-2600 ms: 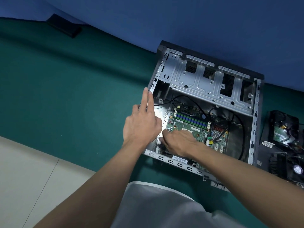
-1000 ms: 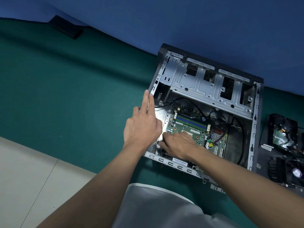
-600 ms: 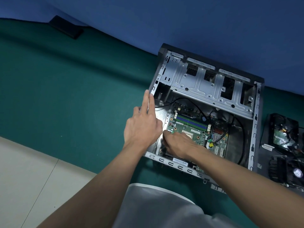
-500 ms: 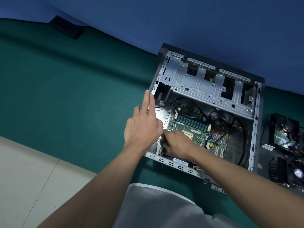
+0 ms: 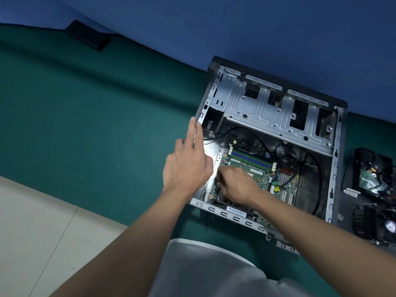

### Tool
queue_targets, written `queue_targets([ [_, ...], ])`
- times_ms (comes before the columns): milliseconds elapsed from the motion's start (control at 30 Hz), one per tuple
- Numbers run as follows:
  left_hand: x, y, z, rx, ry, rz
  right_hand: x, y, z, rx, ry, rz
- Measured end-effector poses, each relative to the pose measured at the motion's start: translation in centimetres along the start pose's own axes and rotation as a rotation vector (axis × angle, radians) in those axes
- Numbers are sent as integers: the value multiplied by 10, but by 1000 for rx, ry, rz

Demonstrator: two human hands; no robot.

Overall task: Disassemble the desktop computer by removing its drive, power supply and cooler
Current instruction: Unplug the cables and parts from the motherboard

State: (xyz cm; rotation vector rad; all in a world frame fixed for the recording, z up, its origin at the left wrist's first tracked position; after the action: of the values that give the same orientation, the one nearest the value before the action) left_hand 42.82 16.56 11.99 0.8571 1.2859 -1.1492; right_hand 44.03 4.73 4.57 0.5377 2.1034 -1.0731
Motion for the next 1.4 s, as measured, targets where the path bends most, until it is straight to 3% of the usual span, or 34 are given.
queue_targets([
  [167, 0, 0, 0, 0, 0, -2, -11, 5, 7, 29, 43, 74],
  [433, 0, 1, 0, 0, -7, 1, -42, 7, 36, 221, 668, 180],
  [500, 0, 1, 0, 1, -9, 3, -48, 7, 38, 228, 716, 179],
  [633, 0, 1, 0, 2, 2, 15, -54, 14, 21, 80, 372, 142],
  [767, 0, 0, 0, 1, 13, 17, -21, 19, 7, -56, 113, -98],
  [900, 1, 0, 0, 1, 14, 7, -1, 23, 19, 69, 79, -166],
  [1067, 1, 0, -1, -11, 36, 31, 23, 12, 41, 285, 207, -448],
  [1200, -1, 0, -2, -17, 57, 55, 17, 5, 35, 176, 20, -299],
  [1400, -2, 0, -2, -23, 68, 50, 13, -2, 20, -70, -131, -240],
])
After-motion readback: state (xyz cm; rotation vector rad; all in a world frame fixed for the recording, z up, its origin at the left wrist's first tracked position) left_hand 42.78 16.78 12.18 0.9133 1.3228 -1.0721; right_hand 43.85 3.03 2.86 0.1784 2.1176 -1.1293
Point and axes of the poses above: each hand's wrist, its own y-axis towards the middle knuckle, its own x-axis out of the palm, z = x × y, the point moved 9 cm from there along y, towards the middle knuckle, and after that the axes turned 4 degrees about y, right-handed, at the moved point
